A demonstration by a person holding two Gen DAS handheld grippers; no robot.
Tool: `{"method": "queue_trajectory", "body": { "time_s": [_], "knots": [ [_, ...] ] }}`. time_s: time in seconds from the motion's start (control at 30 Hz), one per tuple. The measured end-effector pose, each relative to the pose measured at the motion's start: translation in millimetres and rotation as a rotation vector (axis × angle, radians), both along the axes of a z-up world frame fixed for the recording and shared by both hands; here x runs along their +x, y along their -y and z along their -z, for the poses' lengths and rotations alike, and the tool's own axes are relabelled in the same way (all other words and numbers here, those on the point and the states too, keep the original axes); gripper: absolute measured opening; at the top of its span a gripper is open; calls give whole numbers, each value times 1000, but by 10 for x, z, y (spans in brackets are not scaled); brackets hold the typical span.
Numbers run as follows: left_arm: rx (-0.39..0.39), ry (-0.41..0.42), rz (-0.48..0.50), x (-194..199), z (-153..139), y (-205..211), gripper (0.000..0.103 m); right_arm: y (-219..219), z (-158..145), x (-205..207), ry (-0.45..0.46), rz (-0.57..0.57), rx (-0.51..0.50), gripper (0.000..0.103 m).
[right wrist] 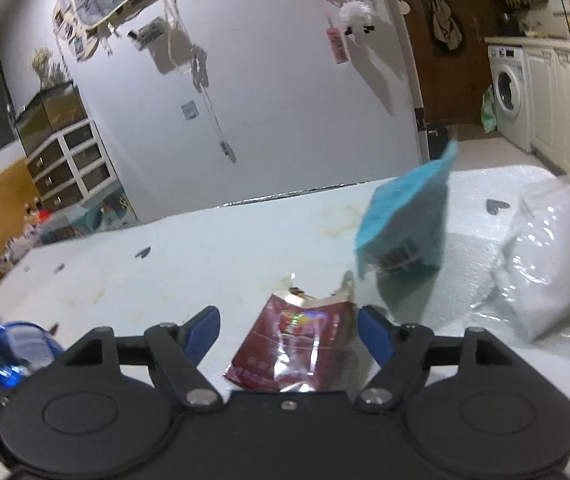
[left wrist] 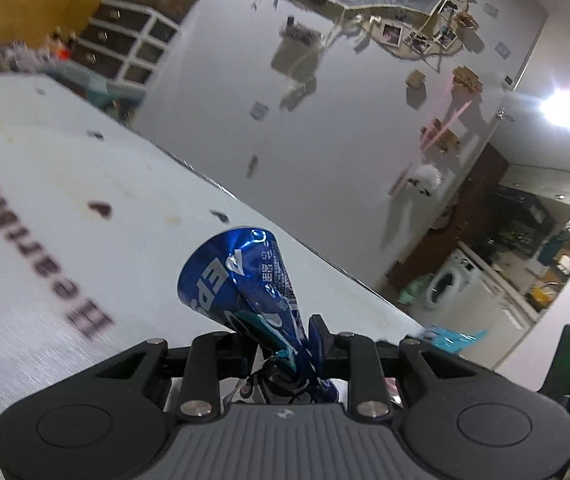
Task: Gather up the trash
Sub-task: 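Carry the blue can and red wrapper with both tools over the bin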
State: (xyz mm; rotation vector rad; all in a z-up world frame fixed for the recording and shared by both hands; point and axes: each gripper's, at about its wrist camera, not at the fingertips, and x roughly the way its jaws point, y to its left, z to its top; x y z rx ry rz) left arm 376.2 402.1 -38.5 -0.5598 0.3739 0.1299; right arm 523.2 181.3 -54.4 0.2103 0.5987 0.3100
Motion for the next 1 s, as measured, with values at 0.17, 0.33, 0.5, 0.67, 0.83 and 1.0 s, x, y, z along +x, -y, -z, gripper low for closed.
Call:
{"method": "queue_trajectory", "body": {
  "time_s": [0.17,0.33,0.5,0.67,0.83,1.0],
  "knots": [
    [107,-10,-29,-8,-68,78,28,-206,58,56,-15,38,-92,77],
    [162,-21,-35,-14,-76,140,28,-325,121,28,-12,50,-166,67],
    [200,-45,-36,1,-43,184,28,-210,117,-69,-4,9,-138,56],
    [271,-50,-35,-32,-61,289,28,-73,109,-259,5,-58,-131,53],
    [353,-63,-14,-88,-63,475,28,122,94,-459,22,-62,-136,52],
    [364,-69,23,-147,-51,663,28,295,60,-650,54,-57,-163,52]
  ]
}}
